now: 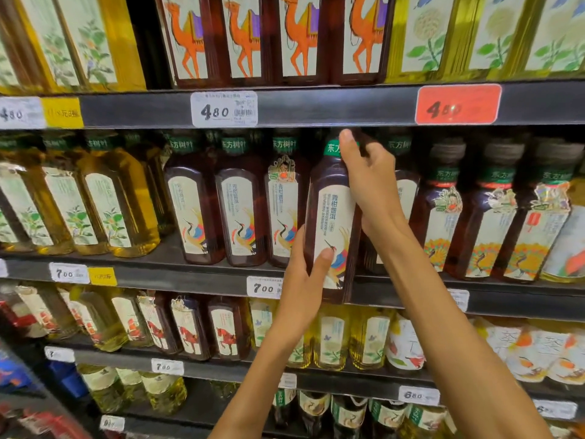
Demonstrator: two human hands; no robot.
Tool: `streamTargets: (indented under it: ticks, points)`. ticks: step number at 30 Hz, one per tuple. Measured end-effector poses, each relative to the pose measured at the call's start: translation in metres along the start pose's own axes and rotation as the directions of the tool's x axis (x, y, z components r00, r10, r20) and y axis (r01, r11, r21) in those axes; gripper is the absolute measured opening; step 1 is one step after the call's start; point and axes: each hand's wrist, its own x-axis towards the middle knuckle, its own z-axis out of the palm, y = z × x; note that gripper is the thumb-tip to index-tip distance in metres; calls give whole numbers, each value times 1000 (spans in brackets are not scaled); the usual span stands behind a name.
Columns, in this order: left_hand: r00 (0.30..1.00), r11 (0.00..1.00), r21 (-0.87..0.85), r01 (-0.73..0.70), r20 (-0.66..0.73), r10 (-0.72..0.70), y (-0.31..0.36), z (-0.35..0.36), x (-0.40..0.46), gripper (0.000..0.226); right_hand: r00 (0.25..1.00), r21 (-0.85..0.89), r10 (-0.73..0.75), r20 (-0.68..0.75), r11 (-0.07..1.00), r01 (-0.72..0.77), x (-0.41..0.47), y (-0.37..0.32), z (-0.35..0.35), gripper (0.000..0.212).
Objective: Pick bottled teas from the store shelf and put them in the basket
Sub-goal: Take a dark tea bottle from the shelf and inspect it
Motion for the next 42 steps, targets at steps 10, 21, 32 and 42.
streamTargets:
  ticks: [10, 21, 32, 42]
  points:
    - [993, 989, 144, 28, -114, -11, -7, 21, 10, 66, 960, -159, -265, -87, 955, 250, 3, 25, 3, 28]
    - [948, 886, 464, 0, -281, 148, -9, 32, 12, 82, 892, -395, -444, -91, 838, 377, -5, 34, -4, 33]
    - [888, 769, 634, -83, -303, 345, -22, 42, 8, 67, 740, -815, -668, 79, 384, 434, -22, 54, -21, 40]
    - [919, 632, 771, -73, -195, 344, -35, 47, 2, 80, 750, -755, -651, 117, 433, 493, -17, 50, -21, 39]
